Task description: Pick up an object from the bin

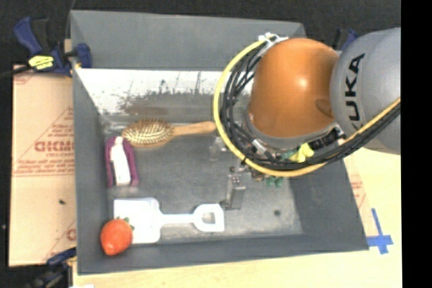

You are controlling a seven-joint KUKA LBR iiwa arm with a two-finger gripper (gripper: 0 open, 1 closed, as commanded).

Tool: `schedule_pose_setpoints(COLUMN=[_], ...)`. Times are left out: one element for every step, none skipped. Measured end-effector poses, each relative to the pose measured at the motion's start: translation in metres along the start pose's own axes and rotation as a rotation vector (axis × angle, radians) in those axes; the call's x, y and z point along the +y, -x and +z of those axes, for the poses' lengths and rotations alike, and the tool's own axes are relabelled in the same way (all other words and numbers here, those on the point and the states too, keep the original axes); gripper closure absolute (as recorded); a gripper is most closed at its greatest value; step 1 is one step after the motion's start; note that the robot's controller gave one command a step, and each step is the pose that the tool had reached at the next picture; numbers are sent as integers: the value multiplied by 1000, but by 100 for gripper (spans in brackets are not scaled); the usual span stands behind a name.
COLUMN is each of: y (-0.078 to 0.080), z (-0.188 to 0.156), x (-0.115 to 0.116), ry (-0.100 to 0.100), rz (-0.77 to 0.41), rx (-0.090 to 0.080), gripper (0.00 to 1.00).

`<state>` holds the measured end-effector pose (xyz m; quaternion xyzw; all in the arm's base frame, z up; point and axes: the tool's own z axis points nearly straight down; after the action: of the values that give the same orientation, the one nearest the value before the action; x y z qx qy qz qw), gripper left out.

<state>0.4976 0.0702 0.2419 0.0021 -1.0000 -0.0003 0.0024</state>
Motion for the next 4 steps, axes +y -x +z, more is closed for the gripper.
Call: schedule_pose_setpoints(y=[2,-16,-19,-13], z=[-4,159,81,172], x=[0,29,41,31], ry=[1,1,3,3], rz=[4,-127,-77,-120], rx=[-8,-12,-25,-27], gripper=[0,0,0,0])
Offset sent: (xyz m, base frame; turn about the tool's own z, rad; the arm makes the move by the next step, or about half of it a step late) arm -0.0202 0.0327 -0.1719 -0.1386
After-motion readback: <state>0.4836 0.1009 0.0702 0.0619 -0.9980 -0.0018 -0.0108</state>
